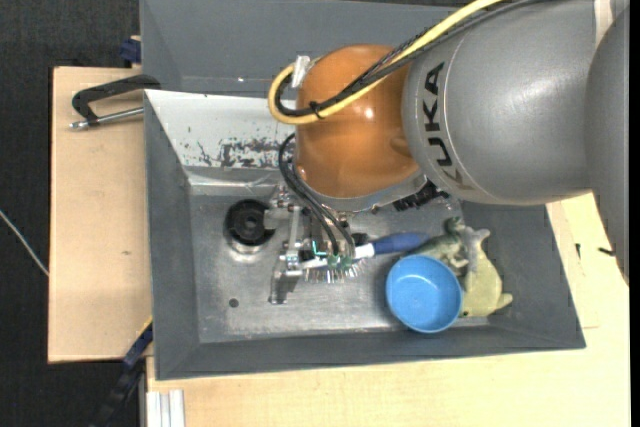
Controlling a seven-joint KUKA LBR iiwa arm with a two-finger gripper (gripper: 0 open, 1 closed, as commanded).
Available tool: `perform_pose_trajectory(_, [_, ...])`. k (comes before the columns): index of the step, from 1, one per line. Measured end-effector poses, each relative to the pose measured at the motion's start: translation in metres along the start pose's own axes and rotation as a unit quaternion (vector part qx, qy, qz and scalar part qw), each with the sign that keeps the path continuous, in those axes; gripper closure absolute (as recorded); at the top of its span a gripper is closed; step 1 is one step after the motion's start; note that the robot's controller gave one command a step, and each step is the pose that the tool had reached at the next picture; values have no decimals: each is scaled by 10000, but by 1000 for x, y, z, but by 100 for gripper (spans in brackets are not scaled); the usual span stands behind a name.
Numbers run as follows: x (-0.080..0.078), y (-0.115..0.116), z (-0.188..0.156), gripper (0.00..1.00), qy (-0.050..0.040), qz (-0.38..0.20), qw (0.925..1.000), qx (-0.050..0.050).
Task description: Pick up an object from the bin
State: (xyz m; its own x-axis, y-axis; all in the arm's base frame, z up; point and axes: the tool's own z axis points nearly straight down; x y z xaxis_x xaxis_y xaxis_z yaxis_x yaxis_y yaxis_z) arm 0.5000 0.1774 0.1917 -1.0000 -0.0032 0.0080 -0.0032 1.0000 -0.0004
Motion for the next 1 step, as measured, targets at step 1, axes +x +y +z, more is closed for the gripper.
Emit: perform_pose_trajectory(1, [-29, -3, 96, 0, -103, -797, 9968, -20])
